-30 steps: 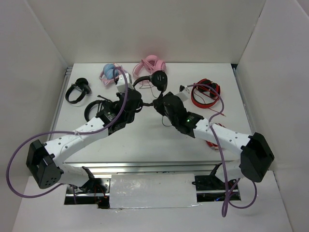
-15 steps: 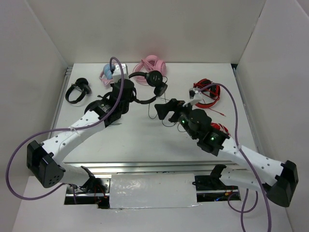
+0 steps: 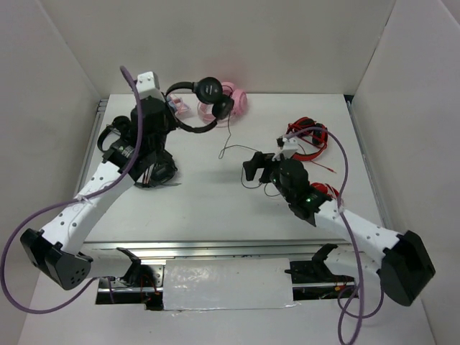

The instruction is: Wrap the headphones

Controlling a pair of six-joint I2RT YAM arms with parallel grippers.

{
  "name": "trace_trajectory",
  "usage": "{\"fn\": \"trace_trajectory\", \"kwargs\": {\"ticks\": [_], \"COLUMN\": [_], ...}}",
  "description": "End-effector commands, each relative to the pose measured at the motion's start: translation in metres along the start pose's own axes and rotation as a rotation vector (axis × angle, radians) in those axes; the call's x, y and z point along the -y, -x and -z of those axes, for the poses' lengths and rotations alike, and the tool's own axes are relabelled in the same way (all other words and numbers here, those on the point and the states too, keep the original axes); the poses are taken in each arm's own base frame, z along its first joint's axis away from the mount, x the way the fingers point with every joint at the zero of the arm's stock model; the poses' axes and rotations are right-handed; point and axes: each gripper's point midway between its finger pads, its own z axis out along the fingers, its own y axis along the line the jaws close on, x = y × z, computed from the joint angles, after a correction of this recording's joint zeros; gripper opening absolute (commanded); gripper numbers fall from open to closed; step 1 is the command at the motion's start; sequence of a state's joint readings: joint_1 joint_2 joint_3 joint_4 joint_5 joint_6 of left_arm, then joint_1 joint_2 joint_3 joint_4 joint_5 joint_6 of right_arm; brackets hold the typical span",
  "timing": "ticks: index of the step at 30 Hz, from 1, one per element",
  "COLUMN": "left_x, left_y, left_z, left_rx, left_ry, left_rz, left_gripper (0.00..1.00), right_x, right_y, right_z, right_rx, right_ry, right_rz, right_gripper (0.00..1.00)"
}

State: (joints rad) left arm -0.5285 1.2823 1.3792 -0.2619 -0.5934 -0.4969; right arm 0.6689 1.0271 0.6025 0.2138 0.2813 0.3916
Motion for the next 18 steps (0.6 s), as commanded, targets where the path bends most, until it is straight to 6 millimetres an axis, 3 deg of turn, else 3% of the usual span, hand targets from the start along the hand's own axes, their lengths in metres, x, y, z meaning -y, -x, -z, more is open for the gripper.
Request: {"fn": "trace_trajectory", "kwargs": {"ticks": [1,2,3,4,5,6,7,8,9,11,12,14,15,16,17,18], "left_x": [0.018,0.015,0.013,0.009,0.006,0.002,0.001,-0.002,0.002,0.003,0.004,0.002,0.004,0.005,0.005,0.003], "left_y": [0.09,0.095,0.112,0.121,0.125,0.149,0.155,0.153,0.176,0.19,0.194,0.203,0.211,0.214,0.224,0.227], "left_z": [0.028,0.03,0.034,0.035,0.034,0.04,0.04,0.033,0.042,0.044,0.044,0.047,0.051,0.053,0.058,0.061], "left_rx": [0.187,0.189,0.222,0.24,0.244,0.287,0.291,0.267,0.299,0.303,0.305,0.326,0.348,0.352,0.373,0.377], "left_ry": [-0.115,-0.108,-0.105,-0.086,-0.069,-0.062,-0.056,-0.035,-0.062,-0.073,-0.085,-0.103,-0.121,-0.135,-0.14,-0.136], "left_rz": [0.148,0.154,0.175,0.198,0.206,0.236,0.243,0.229,0.253,0.256,0.264,0.288,0.305,0.304,0.312,0.309], "left_gripper": [0.0,0.0,0.0,0.0,0.0,0.0,0.0,0.0,0.0,0.0,0.0,0.0,0.0,0.0,0.0,0.0], "right_x": [-0.034,-0.034,-0.042,-0.056,-0.055,-0.061,-0.064,-0.065,-0.071,-0.052,-0.058,-0.043,-0.049,-0.04,-0.037,-0.043], "right_y": [0.025,0.009,0.008,0.02,-0.001,-0.008,-0.013,-0.011,0.003,-0.004,0.02,0.002,0.033,0.014,0.001,0.002], "right_z": [-0.026,-0.041,-0.05,-0.06,-0.077,-0.086,-0.106,-0.117,-0.13,-0.156,-0.169,-0.194,-0.21,-0.227,-0.232,-0.244], "right_rx": [0.059,0.012,0.011,0.023,-0.037,-0.062,-0.072,-0.056,-0.023,-0.032,0.015,-0.057,-0.009,-0.057,-0.128,-0.145], "right_ry": [0.151,0.153,0.176,0.204,0.187,0.186,0.17,0.157,0.14,0.027,0.008,-0.052,-0.059,-0.079,-0.076,-0.046], "right_rz": [-0.009,0.013,0.02,0.027,0.049,0.064,0.098,0.104,0.11,0.159,0.159,0.195,0.173,0.18,0.176,0.167], "right_gripper": [1.0,1.0,1.0,1.0,1.0,1.0,1.0,1.0,1.0,1.0,1.0,1.0,1.0,1.0,0.98,0.88]}}
